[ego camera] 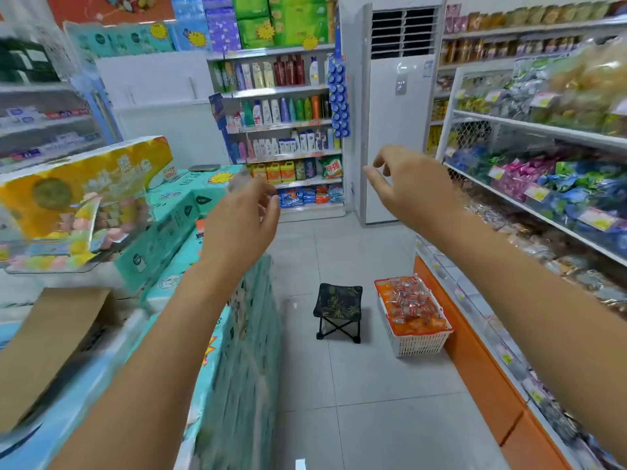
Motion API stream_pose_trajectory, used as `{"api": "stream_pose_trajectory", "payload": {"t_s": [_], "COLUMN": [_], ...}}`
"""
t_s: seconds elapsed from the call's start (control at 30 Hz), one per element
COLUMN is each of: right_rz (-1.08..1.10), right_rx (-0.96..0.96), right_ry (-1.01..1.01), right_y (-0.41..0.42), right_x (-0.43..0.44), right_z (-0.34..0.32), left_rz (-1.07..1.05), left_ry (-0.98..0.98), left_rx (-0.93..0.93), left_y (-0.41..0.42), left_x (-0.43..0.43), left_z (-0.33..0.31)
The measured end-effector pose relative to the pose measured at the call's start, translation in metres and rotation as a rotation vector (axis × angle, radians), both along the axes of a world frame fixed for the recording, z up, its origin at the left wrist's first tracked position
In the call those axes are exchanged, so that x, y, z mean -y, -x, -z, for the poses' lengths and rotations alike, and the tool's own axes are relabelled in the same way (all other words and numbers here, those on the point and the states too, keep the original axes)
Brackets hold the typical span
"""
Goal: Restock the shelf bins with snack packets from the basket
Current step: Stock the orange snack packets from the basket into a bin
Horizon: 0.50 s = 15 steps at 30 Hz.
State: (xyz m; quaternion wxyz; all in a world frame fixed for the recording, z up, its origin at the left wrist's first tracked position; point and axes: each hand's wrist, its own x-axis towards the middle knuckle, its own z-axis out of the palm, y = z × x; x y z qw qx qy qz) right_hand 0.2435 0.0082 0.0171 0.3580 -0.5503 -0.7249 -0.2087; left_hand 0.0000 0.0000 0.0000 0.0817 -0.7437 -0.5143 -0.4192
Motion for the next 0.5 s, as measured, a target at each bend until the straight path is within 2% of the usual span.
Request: {"api": "stream_pose_trajectory", "payload": {"t_s": [0.23,0.5], "right_rz": [-0.010,-0.061], "right_rx": [0.008,-0.062], "right_ry": [0.076,0.157], "right_y": [-0.049,-0.060], "right_x": [-0.082,-0.173], "right_z": [0.013,0.041], "left_rz": [-0.053,-0.072], "left_ry": [0.034,0.076], "left_rx": [0.033,0.023], "left_y": [-0.062,-0.075], "left_x": [-0.070,-0.155], "left_z": [0.008,0.027]}}
